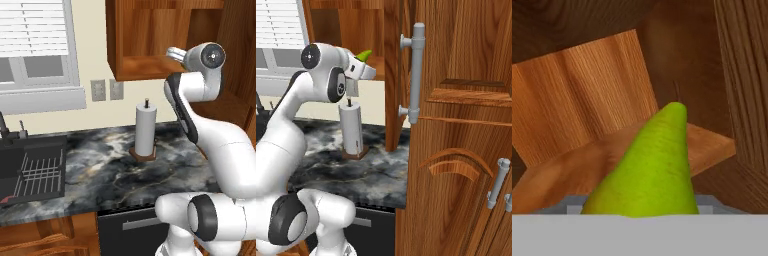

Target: Pick the pear from the counter and place it in the cabinet. Then close the cabinet.

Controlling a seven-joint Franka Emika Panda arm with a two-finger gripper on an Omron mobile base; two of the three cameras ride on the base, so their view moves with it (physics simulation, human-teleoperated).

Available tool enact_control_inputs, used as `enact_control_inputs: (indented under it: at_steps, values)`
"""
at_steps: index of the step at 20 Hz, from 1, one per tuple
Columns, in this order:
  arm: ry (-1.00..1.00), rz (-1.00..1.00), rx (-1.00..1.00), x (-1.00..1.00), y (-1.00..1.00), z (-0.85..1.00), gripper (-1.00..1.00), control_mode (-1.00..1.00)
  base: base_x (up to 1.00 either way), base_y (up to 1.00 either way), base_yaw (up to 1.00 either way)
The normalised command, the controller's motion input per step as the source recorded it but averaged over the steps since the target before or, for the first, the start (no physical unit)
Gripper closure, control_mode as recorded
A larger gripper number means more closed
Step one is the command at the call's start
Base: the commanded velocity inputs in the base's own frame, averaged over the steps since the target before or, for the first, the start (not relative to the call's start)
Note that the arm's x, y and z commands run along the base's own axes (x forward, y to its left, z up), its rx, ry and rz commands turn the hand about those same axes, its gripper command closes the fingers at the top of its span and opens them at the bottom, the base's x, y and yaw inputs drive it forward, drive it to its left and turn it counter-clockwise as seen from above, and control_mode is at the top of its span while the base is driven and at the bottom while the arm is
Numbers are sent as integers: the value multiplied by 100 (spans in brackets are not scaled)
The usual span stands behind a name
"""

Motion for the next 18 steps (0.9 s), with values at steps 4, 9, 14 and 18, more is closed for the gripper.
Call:
enact_control_inputs:
  at_steps: [4,9,14,18]
  values:
    - [9,0,0,100,11,8,100,-100,0,0,0]
    - [11,0,-1,100,5,-5,100,-100,0,0,0]
    - [4,0,-1,95,0,-7,100,-100,0,0,0]
    - [13,0,0,97,0,-25,100,-100,0,0,0]
